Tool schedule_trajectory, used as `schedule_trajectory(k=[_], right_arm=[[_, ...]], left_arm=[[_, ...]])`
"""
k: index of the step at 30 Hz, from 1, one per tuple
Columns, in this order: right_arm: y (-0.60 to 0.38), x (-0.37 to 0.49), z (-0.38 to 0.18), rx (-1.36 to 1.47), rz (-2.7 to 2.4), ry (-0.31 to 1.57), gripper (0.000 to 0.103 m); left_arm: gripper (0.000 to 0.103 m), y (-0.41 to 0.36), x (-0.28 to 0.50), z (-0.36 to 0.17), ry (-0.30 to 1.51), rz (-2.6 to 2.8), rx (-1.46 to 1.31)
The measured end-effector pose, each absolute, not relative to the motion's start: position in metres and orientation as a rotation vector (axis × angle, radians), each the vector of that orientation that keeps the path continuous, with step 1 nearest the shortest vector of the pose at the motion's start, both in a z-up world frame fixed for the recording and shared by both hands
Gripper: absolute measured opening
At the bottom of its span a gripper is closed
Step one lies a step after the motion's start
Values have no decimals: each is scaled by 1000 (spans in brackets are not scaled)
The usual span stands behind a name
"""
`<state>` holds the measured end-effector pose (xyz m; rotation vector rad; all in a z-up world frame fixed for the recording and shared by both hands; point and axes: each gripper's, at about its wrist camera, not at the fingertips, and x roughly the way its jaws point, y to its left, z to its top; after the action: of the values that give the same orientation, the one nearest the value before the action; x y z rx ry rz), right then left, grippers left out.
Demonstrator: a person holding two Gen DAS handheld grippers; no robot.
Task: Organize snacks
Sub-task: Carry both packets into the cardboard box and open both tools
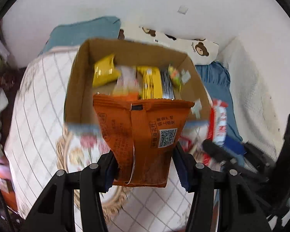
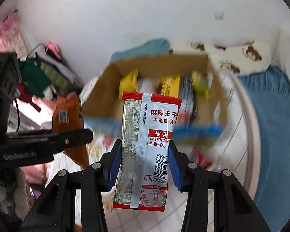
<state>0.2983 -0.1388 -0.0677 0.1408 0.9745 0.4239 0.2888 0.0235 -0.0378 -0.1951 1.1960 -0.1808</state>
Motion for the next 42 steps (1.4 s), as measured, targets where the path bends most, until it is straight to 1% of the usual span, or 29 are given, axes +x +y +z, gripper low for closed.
schedule_trajectory(k=[2,6,10,14,15,16,17,18,19,20,21,24,29,35,42], right_arm=[[-141,325,-61,121,401,969,48],[-146,380,-59,82,367,1021,48],[-147,432,-89,62,320,1115,48],[-149,467,-123,69,275,1214,49],[-148,469,-134,64,256,1241,52],[-147,473,-142,66,240,1268,57],[-147,476,-149,69,225,1290,73],[-146,478,-155,76,215,1307,92],[-146,478,-156,90,226,1309,95],[-144,479,-158,92,218,1317,96],[-143,478,-158,84,208,1321,96],[-138,478,-156,66,204,1322,98],[-129,472,-157,27,191,1331,99],[-123,464,-159,-4,179,1324,99],[-120,449,-146,-24,172,1282,99]], left_arm=[[50,28,317,-37,1206,-172,-175],[50,35,367,-59,1261,-139,-166],[50,47,409,-98,1336,-82,-133],[52,60,429,-128,1400,-37,-128],[52,62,432,-134,1416,-30,-123],[51,65,434,-140,1433,-18,-118],[55,67,436,-145,1450,-4,-114],[65,70,438,-150,1462,0,-114],[73,71,439,-152,1468,3,-112],[88,72,439,-154,1471,10,-110],[93,74,439,-156,1471,13,-113],[96,76,436,-158,1465,10,-129],[96,80,428,-162,1467,21,-161],[96,82,417,-154,1429,37,-159],[96,81,402,-137,1367,46,-134]])
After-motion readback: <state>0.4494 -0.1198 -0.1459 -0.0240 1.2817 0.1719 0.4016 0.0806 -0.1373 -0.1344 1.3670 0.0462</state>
